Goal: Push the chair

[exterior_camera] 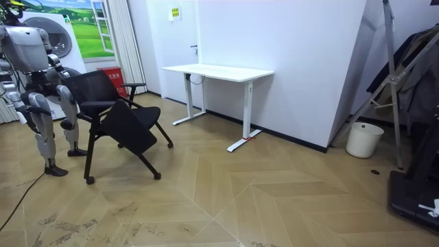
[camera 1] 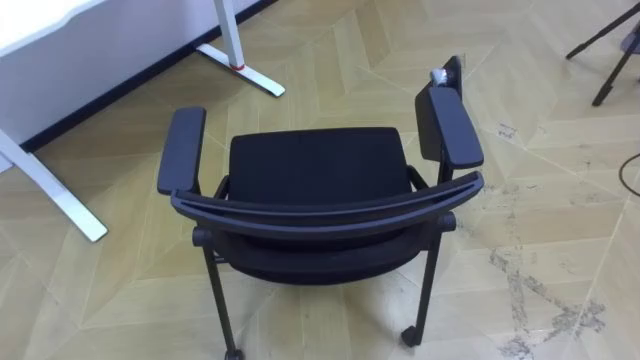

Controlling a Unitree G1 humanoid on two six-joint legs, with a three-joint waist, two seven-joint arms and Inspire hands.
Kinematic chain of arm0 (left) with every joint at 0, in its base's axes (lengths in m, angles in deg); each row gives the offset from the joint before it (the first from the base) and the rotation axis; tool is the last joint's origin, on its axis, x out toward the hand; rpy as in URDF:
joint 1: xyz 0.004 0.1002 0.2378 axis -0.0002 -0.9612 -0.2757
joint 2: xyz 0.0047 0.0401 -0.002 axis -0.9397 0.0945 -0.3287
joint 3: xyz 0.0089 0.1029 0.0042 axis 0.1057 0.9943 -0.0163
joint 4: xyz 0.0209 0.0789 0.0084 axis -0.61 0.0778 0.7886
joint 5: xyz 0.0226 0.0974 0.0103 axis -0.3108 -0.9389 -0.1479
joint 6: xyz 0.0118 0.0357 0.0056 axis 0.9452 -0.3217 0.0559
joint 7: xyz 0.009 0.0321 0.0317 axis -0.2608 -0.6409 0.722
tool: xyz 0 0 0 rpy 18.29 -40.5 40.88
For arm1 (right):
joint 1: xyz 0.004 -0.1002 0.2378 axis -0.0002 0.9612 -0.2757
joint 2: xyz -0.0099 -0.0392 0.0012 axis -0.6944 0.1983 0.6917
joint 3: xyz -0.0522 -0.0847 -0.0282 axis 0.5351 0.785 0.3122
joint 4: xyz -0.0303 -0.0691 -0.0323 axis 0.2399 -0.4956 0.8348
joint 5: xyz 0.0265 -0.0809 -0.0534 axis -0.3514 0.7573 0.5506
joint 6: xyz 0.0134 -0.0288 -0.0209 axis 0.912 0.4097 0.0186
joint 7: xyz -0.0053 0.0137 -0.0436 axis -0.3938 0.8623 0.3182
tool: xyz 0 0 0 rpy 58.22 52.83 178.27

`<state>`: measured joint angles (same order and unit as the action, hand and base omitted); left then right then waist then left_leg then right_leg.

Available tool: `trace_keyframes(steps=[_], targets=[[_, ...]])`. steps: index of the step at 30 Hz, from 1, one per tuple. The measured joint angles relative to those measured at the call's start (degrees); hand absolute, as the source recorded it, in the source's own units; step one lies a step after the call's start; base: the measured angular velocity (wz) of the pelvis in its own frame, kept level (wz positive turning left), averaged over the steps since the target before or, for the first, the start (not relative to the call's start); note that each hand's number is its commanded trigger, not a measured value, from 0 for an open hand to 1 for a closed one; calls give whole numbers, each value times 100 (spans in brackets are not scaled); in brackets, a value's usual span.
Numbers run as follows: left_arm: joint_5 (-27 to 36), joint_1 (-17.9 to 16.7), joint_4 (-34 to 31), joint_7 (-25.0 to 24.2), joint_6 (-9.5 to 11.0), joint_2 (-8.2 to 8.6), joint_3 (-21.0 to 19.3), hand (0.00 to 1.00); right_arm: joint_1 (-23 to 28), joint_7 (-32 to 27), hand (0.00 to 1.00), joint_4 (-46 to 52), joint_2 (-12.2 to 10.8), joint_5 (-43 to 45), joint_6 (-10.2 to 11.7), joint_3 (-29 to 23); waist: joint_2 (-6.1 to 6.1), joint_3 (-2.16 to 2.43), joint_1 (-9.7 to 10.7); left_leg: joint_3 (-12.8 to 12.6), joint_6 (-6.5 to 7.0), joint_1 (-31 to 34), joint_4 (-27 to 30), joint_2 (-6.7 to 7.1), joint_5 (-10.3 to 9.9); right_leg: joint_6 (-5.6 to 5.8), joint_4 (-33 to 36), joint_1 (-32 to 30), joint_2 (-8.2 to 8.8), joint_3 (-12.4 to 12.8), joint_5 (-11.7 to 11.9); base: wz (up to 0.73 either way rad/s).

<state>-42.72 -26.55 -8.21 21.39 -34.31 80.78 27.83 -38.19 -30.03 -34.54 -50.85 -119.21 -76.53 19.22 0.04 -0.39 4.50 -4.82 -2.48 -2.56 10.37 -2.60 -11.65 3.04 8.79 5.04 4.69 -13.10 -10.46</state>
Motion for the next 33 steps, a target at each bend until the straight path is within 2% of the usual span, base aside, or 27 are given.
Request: trace_keyframes(steps=[6,10,14,22,27,33], targets=[[29,-9,-11,1,-9,0,-3,0,13,-10,0,47,1,7,-14,-8,4,-3,-2,-8,0,9,-2,9,0,8,-13,-5,0,41,-7,0],[54,-2,-8,7,-46,-1,-15,0,-2,-140,0,57,1,68,-73,-67,35,23,12,8,1,-1,-3,15,0,8,-13,0,3,47,-7,1],[53,-10,4,9,-56,2,-109,0,-38,-229,0,39,7,238,-115,-225,32,19,2,17,1,-14,-8,17,1,7,-8,3,3,39,-7,1],[78,-15,2,44,-57,7,-111,0,-72,-383,0,-61,8,229,-117,-223,38,-19,-9,17,1,-4,-13,17,1,7,-2,16,3,38,-6,0],[276,-46,1,154,-92,10,-141,0,-72,-439,0,-66,7,155,-122,-217,38,-19,-8,17,10,20,9,20,-5,14,-8,20,6,29,-22,2],[280,-105,2,357,-196,17,-614,0,-88,-461,0,-120,6,179,-130,-267,30,6,-1,25,11,-14,32,31,-5,19,-12,47,19,27,-31,0]])
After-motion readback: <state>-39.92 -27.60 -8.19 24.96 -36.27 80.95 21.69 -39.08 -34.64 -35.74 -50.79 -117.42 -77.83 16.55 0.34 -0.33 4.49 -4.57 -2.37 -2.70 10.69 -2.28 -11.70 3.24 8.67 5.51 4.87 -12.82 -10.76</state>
